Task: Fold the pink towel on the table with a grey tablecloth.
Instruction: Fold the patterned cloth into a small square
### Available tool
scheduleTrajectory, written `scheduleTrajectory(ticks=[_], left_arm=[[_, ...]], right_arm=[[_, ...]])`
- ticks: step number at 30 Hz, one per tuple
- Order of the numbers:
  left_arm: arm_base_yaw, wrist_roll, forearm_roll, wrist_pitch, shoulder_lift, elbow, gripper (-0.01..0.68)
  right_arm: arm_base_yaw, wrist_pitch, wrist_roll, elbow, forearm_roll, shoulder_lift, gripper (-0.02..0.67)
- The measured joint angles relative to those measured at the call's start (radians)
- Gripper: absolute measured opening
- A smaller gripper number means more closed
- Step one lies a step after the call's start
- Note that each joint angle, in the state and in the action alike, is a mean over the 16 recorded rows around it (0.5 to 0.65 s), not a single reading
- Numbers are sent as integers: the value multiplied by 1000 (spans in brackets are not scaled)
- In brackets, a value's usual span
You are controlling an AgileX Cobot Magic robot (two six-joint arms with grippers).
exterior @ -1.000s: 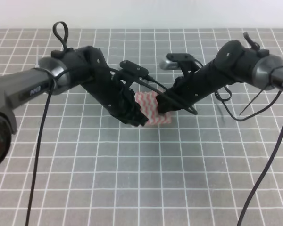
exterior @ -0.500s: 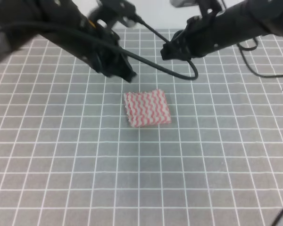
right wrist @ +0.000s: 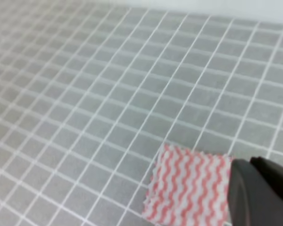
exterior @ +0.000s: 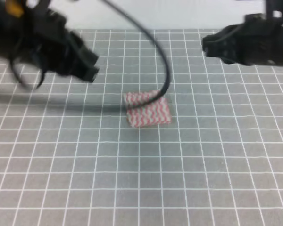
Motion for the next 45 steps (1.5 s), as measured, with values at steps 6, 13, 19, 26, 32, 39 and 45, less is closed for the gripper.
scheduleTrajectory(ticks=[6,13,19,26,32,39,45], left_arm=[[0,-103,32,-102,-265,247,0],[0,-264,131,-158,-577,489,0],[0,-365,210,-131,-789,606,0],[0,-401,257,-61,-960,660,0],[0,-425,293,2,-1058,666,0],[0,-455,321,63,-1114,666,0],[0,-464,317,102,-1122,666,0]], right_arm=[[0,-116,-23,177,61,-194,-16],[0,-165,-40,311,110,-379,-16],[0,-157,-40,393,135,-512,-16],[0,-152,-40,491,158,-681,-16],[0,-154,-45,565,158,-826,-16],[0,-156,-55,611,152,-927,-16],[0,-148,-61,618,149,-949,-16]])
